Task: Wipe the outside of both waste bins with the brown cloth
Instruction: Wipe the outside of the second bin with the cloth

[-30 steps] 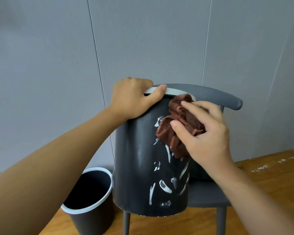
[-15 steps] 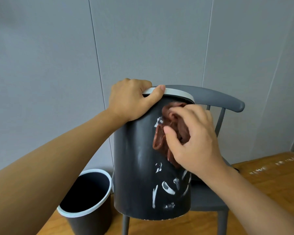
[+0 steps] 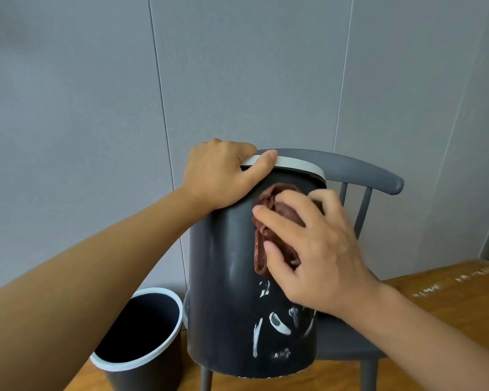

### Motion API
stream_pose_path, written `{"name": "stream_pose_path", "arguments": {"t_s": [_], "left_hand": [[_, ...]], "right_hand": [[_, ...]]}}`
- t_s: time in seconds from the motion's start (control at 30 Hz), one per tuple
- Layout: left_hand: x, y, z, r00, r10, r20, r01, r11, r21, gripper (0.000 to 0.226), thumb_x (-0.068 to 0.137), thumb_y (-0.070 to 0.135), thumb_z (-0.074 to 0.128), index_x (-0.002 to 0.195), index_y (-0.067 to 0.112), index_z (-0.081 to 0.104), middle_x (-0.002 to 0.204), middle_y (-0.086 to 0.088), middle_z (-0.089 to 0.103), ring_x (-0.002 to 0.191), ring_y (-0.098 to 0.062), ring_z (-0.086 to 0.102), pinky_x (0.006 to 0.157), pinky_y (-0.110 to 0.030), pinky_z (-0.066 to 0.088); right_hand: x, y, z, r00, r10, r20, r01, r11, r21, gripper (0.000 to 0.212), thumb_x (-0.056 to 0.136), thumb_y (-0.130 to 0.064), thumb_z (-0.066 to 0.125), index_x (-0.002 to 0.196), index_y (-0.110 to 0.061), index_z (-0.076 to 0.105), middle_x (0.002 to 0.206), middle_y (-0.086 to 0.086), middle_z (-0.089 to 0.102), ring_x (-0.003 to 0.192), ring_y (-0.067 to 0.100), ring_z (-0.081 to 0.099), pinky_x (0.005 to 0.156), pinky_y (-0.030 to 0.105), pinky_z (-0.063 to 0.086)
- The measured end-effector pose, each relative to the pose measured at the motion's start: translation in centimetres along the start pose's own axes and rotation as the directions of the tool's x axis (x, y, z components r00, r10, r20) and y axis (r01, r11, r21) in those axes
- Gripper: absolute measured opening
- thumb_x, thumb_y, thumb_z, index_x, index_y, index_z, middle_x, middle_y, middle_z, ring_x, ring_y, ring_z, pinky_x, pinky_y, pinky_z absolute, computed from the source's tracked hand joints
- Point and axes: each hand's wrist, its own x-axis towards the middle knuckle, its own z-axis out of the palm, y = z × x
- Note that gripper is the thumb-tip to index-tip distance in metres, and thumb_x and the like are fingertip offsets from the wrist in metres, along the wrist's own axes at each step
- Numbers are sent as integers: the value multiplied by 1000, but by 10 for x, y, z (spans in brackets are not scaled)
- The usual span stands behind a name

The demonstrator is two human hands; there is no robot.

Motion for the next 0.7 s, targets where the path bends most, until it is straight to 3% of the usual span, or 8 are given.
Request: {"name": "stream_pose_path", "arguments": {"t_s": [0.1, 0.3, 0.47, 0.7], "left_hand": [[0, 2, 0, 1000, -2, 4, 2, 1000, 4, 62, 90, 66, 37, 53, 17, 26, 42, 0, 27, 43, -15, 31, 49, -30, 22], [2, 5, 1, 1000, 15, 11, -15, 1000, 5, 64, 90, 66, 37, 54, 14, 30, 42, -1, 30, 44, -18, 35, 48, -33, 33], [1, 4, 1, 1000, 0, 14, -1, 1000, 4, 62, 91, 65, 38, 53, 18, 26, 42, -1, 27, 44, -18, 32, 50, -31, 25], [1, 4, 2, 1000, 17, 12, -17, 1000, 5, 62, 92, 64, 38, 53, 17, 27, 42, -1, 28, 43, -15, 32, 49, -31, 27]], "right_hand": [[-4, 5, -8, 997, -66, 49, 66, 998, -4, 38, 93, -27, 65, 130, -21, 73, 130, 4, 64, 99, 32, 50, 77, 48, 51], [11, 11, -5, 998, -5, -59, 5, 1000, -1, 35, 93, -18, 63, 125, -19, 76, 134, -6, 69, 94, 32, 52, 80, 49, 51], [-14, 8, -10, 985, -160, 60, 155, 984, 90, 37, 90, -12, 67, 126, -15, 74, 128, -3, 71, 99, 30, 55, 84, 44, 52], [6, 11, -5, 999, 30, 11, -31, 991, 134, 38, 95, -23, 65, 130, -12, 72, 142, 7, 61, 113, 30, 54, 102, 42, 49]]}}
